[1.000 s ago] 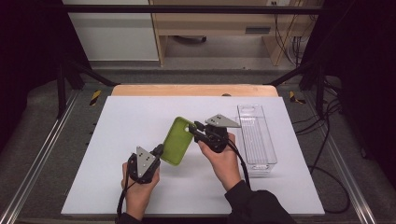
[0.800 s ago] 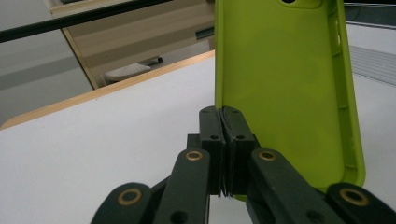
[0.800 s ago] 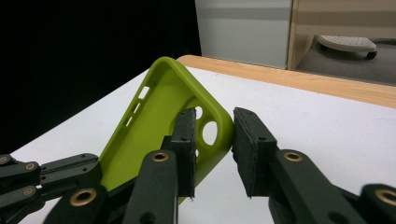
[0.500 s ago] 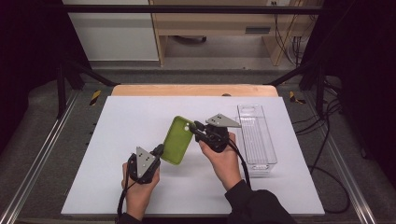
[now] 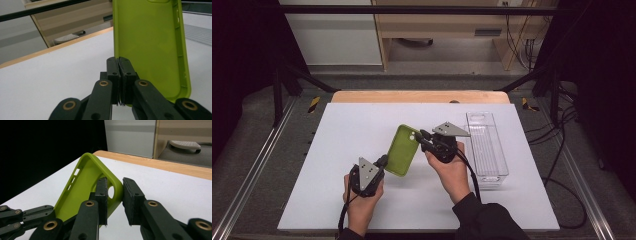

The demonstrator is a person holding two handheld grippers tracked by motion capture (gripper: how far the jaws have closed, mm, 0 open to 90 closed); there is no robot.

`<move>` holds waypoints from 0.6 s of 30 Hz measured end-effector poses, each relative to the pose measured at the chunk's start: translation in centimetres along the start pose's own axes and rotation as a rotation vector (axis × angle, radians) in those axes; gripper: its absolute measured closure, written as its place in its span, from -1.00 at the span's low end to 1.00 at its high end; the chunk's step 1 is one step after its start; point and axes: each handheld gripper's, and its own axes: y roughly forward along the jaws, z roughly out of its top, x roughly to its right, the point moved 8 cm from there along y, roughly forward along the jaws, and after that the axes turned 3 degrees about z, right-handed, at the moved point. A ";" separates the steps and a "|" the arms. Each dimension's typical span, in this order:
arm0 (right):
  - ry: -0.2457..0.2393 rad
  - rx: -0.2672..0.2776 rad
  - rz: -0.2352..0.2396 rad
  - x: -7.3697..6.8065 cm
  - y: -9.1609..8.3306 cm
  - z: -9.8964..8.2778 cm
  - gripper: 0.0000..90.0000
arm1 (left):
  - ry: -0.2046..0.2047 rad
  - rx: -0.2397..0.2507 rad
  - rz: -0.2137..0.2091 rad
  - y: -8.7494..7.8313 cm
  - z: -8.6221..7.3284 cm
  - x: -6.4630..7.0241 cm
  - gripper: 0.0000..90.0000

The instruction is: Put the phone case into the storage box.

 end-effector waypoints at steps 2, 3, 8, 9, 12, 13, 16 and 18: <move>-0.001 0.000 -0.002 0.0 0.0 0.0 0.65 | -0.002 0.007 0.002 -0.1 0.1 0.0 0.96; -0.002 0.001 -0.004 0.0 0.0 0.0 0.65 | -0.001 0.008 0.003 -0.1 0.1 0.0 0.96; -0.008 0.004 -0.004 0.0 -0.1 0.1 0.69 | 0.001 0.002 -0.007 0.1 0.0 0.2 0.95; -0.015 0.004 -0.007 0.0 -0.1 0.1 0.70 | 0.001 0.001 -0.007 0.1 0.0 0.3 0.95; -0.026 0.008 -0.009 0.0 -0.2 0.2 0.70 | 0.003 -0.004 -0.011 0.2 -0.1 0.4 0.95; -0.026 0.007 -0.010 0.0 -0.2 0.1 0.70 | 0.004 -0.006 -0.012 0.2 -0.2 0.4 0.95; -0.035 0.012 -0.011 -0.1 -0.2 0.2 0.71 | -0.001 -0.006 -0.013 0.3 -0.2 0.4 0.95; -0.041 0.016 -0.011 -0.2 -0.3 0.2 0.71 | -0.002 -0.008 -0.014 0.3 -0.3 0.3 0.95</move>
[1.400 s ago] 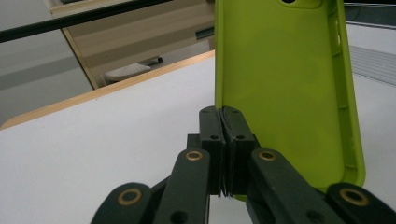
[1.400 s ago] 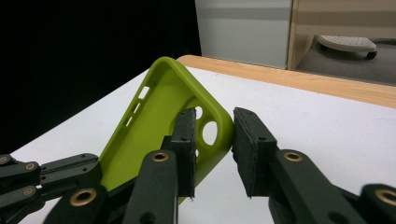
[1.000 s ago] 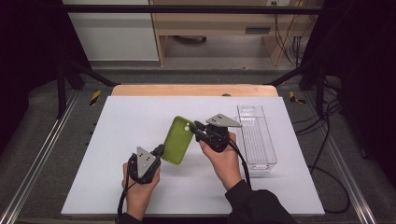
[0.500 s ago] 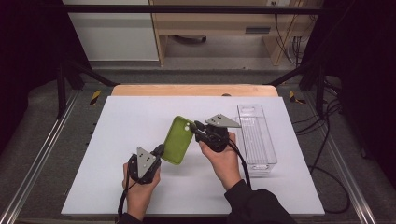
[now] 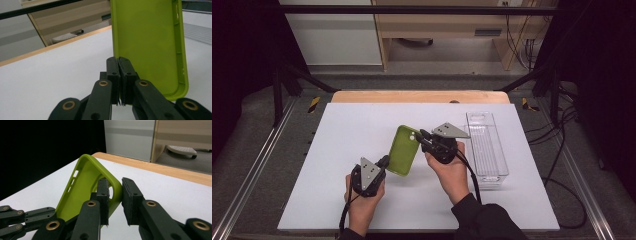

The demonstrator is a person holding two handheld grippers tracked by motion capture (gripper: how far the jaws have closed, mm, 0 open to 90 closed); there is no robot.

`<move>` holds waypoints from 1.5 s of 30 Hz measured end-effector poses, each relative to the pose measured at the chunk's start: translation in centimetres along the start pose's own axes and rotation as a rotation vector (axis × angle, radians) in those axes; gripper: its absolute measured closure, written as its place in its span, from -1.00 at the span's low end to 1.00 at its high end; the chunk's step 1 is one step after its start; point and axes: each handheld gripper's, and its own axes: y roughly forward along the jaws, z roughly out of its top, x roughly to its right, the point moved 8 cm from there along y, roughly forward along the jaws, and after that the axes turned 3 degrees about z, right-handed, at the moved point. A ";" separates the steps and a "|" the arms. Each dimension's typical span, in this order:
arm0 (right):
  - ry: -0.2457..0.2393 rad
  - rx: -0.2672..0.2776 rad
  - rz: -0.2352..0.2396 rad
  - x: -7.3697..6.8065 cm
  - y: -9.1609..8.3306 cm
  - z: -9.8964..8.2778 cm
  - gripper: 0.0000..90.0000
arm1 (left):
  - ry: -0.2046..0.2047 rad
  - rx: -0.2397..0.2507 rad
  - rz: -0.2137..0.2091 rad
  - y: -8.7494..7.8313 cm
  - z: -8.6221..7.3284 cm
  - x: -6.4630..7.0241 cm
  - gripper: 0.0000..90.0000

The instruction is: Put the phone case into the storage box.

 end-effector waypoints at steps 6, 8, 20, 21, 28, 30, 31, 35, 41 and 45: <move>-0.014 0.007 0.000 -0.2 0.0 0.0 0.71 | -0.005 -0.005 -0.007 0.1 -0.1 0.0 0.94; -0.022 0.010 0.000 -0.3 0.0 0.0 0.71 | -0.009 -0.007 -0.009 0.2 -0.2 0.0 0.93; -0.050 0.021 0.007 -0.6 0.0 0.1 0.71 | -0.034 -0.013 -0.018 0.3 -0.4 -0.1 0.90; -0.051 0.021 0.007 -0.6 0.0 0.1 0.71 | -0.034 -0.013 -0.018 0.3 -0.4 -0.1 0.90; -0.061 0.024 0.003 -0.7 0.0 0.1 0.72 | -0.039 -0.008 -0.020 0.4 -0.4 -0.1 0.84; -0.068 0.022 -0.002 -0.6 0.0 0.1 0.72 | -0.045 -0.006 -0.015 0.4 -0.3 -0.1 0.73; -0.070 0.024 -0.004 -0.6 0.0 0.1 0.72 | -0.055 -0.002 -0.016 0.4 -0.3 -0.1 0.69; -0.076 0.022 -0.016 -0.2 0.0 0.1 0.72 | -0.068 0.014 -0.013 0.4 -0.1 -0.2 0.42; -0.088 0.020 -0.047 1.3 -0.1 0.2 0.72 | -0.095 0.024 -0.034 0.4 0.0 -0.6 -0.09; -0.087 0.019 -0.070 2.6 -0.3 0.3 0.72 | -0.113 0.042 -0.039 0.4 0.2 -0.9 -0.31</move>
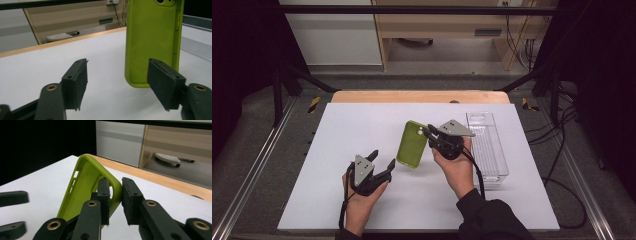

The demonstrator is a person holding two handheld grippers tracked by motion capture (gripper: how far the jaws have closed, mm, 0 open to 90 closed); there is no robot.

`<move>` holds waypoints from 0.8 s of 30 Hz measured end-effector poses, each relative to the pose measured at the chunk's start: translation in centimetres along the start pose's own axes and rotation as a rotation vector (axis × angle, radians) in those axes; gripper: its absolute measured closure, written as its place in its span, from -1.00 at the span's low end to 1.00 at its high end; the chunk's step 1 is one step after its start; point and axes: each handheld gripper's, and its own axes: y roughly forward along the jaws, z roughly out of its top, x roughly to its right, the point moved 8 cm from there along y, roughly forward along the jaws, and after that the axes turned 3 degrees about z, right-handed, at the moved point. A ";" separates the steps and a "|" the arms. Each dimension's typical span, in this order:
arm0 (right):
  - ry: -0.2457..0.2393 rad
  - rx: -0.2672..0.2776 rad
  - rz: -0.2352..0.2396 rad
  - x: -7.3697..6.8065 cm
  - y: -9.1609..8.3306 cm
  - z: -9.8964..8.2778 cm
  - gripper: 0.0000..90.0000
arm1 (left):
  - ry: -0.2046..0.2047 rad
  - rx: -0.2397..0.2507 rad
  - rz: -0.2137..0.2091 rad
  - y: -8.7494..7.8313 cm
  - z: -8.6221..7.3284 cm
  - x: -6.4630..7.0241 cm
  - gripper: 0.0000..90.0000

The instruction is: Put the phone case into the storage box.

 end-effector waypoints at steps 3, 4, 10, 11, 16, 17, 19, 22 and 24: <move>0.001 -0.001 -0.019 1.0 -0.2 0.1 0.72 | 0.003 0.001 -0.016 0.1 0.0 0.1 -0.47; 0.000 -0.002 -0.027 1.4 -0.3 0.1 0.72 | 0.001 -0.002 -0.023 0.1 0.0 0.1 -0.55; 0.010 0.008 -0.062 3.4 -1.2 0.6 0.72 | -0.008 0.003 -0.047 0.0 0.0 0.1 -0.70; 0.010 0.009 -0.067 3.7 -1.3 0.6 0.72 | -0.008 0.003 -0.047 0.0 0.0 0.1 -0.71; 0.011 0.017 -0.083 4.8 -2.2 1.1 0.72 | -0.010 0.007 -0.064 -0.4 0.1 -0.4 -0.76; 0.008 0.025 -0.094 5.5 -2.9 1.4 0.72 | -0.011 0.006 -0.066 -0.5 0.1 -0.6 -0.78; 0.003 0.028 -0.100 5.9 -3.3 1.7 0.72 | -0.014 0.008 -0.070 -0.8 0.1 -1.0 -0.78; -0.010 0.033 -0.113 7.0 -4.2 2.4 0.72 | -0.014 0.003 -0.082 -1.2 -0.1 -1.3 -0.83; -0.020 0.035 -0.123 7.8 -4.8 2.9 0.72 | -0.013 0.003 -0.097 -1.7 -0.2 -1.4 -0.86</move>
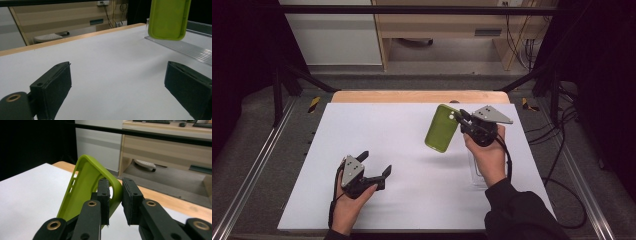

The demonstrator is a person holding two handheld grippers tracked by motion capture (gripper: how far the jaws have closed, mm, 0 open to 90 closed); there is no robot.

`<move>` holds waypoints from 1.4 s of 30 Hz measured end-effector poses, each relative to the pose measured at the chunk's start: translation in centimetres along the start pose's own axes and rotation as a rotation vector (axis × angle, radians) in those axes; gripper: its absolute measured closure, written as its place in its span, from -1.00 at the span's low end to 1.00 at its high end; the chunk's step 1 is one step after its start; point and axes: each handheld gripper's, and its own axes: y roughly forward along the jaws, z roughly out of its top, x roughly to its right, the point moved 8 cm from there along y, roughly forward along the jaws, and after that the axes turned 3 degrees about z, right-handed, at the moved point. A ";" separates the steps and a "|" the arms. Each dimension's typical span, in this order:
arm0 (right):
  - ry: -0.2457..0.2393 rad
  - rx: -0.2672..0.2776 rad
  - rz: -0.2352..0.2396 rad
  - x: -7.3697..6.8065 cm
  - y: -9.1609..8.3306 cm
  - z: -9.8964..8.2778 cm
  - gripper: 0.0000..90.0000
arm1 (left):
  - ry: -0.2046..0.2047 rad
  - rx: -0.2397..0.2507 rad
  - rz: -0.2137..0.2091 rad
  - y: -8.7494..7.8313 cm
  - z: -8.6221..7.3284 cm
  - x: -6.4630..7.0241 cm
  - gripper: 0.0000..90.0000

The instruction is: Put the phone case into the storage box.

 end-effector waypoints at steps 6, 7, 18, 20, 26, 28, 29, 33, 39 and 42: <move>-0.006 0.022 -0.033 2.9 -1.1 1.5 0.72 | 0.009 0.003 -0.014 -1.6 -0.4 -0.2 -0.88; -0.006 0.022 -0.033 2.9 -1.1 1.5 0.72 | 0.009 0.003 -0.014 -1.6 -0.4 -0.2 -0.89; -0.037 0.065 -0.080 6.6 -2.2 4.5 0.72 | -0.035 0.044 0.014 -3.9 -0.8 -1.8 -0.89; -0.043 0.070 -0.087 6.9 -2.5 4.8 0.72 | -0.034 0.039 0.014 -3.9 -0.9 -1.9 -0.89; -0.062 0.070 -0.096 7.7 -2.9 5.2 0.72 | -0.033 0.037 0.017 -3.9 -1.0 -1.9 -0.89; -0.068 0.070 -0.097 7.9 -2.9 5.3 0.72 | -0.033 0.037 0.017 -3.9 -1.0 -1.9 -0.89; -0.069 0.070 -0.100 8.1 -3.0 5.3 0.72 | -0.033 0.037 0.017 -3.9 -1.0 -1.9 -0.89; -0.079 0.066 -0.110 8.7 -3.1 5.5 0.72 | -0.031 0.038 0.014 -3.9 -1.0 -1.8 -0.89; -0.082 0.065 -0.128 9.8 -3.5 5.6 0.71 | -0.030 0.038 0.011 -3.9 -1.0 -1.8 -0.89; -0.085 0.063 -0.132 10.2 -3.7 5.6 0.71 | -0.029 0.038 0.010 -3.9 -1.0 -1.8 -0.89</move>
